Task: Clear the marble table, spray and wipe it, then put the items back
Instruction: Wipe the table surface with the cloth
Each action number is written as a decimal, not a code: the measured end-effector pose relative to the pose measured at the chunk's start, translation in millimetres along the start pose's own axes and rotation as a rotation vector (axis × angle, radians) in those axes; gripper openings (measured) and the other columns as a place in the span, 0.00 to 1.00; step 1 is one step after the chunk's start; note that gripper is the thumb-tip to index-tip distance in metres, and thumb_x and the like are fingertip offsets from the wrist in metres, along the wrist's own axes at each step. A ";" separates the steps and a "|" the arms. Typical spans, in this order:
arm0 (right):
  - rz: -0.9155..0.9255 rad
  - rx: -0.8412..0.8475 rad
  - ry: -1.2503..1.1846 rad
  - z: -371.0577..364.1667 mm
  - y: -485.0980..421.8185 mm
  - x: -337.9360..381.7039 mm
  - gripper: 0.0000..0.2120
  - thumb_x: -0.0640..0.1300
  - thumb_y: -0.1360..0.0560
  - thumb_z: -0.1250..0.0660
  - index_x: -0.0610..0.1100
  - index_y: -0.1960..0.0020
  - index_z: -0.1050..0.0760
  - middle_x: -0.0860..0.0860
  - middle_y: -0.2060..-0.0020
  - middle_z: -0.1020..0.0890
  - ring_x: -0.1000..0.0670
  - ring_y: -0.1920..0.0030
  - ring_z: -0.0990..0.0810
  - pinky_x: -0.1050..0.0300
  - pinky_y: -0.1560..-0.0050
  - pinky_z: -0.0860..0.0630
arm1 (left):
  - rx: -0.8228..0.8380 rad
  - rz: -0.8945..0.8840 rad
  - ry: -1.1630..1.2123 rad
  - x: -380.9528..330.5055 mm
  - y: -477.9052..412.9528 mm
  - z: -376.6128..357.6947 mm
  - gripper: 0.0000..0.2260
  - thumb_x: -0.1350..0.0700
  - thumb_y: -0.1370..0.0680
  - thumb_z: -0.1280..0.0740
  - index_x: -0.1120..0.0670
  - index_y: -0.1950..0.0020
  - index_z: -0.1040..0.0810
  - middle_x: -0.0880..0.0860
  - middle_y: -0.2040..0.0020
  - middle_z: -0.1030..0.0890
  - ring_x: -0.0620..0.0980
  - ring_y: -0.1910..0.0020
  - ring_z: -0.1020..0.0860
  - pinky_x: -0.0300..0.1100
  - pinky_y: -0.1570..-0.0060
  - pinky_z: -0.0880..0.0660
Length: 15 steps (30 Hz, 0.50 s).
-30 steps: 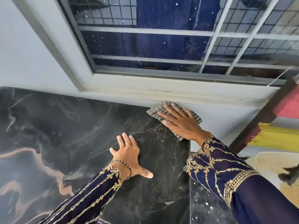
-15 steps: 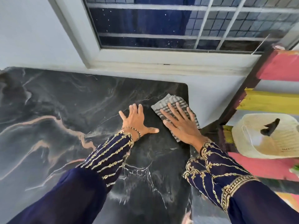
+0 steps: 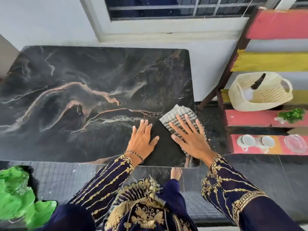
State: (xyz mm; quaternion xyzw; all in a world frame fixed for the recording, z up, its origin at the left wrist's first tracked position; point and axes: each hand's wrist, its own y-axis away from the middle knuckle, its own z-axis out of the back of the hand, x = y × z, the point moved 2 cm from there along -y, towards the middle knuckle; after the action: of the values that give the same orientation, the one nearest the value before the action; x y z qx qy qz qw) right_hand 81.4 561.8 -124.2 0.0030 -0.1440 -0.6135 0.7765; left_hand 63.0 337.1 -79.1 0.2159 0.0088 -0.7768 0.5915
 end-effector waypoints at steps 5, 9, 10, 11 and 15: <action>-0.016 -0.009 -0.032 -16.4 57.2 22.1 0.25 0.66 0.18 0.64 0.69 0.21 0.59 0.59 0.18 0.59 0.50 0.18 0.64 0.41 0.22 0.67 | 0.040 0.026 0.052 12.5 51.8 -0.6 0.24 0.46 0.19 0.44 0.57 0.27 0.36 0.56 0.22 0.42 0.53 0.21 0.50 0.54 0.23 0.51; -0.016 0.028 -0.154 -22.1 90.2 34.7 0.23 0.66 0.18 0.63 0.74 0.23 0.59 0.63 0.20 0.63 0.54 0.20 0.69 0.47 0.24 0.75 | 0.055 0.026 0.087 15.7 76.5 -0.4 0.23 0.47 0.19 0.43 0.58 0.28 0.35 0.56 0.23 0.41 0.53 0.22 0.49 0.53 0.24 0.51; -0.019 0.036 -0.189 -22.9 96.0 38.5 0.22 0.66 0.17 0.62 0.75 0.24 0.58 0.64 0.20 0.64 0.54 0.20 0.70 0.47 0.25 0.76 | 0.051 0.025 0.098 17.1 80.3 0.2 0.23 0.47 0.19 0.42 0.58 0.28 0.34 0.57 0.23 0.40 0.53 0.22 0.49 0.53 0.24 0.50; -0.026 0.041 -0.219 -24.1 101.5 42.6 0.21 0.65 0.17 0.61 0.76 0.24 0.57 0.64 0.20 0.63 0.55 0.20 0.70 0.47 0.25 0.77 | 0.047 0.025 0.113 18.9 84.2 1.0 0.23 0.48 0.19 0.42 0.58 0.28 0.34 0.57 0.23 0.40 0.53 0.22 0.48 0.53 0.24 0.50; -0.060 0.066 -0.303 -30.3 116.0 59.7 0.20 0.61 0.15 0.55 0.74 0.24 0.49 0.67 0.21 0.61 0.57 0.21 0.70 0.48 0.25 0.77 | 0.030 0.050 0.159 28.3 97.8 3.7 0.23 0.49 0.19 0.40 0.58 0.28 0.34 0.57 0.23 0.40 0.54 0.22 0.48 0.53 0.24 0.50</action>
State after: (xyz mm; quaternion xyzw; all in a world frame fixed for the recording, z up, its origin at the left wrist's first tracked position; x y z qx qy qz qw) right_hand 211.0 528.4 -119.1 -0.0598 -0.2793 -0.6248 0.7267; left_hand 146.3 280.8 -61.8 0.2860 0.0387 -0.7421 0.6050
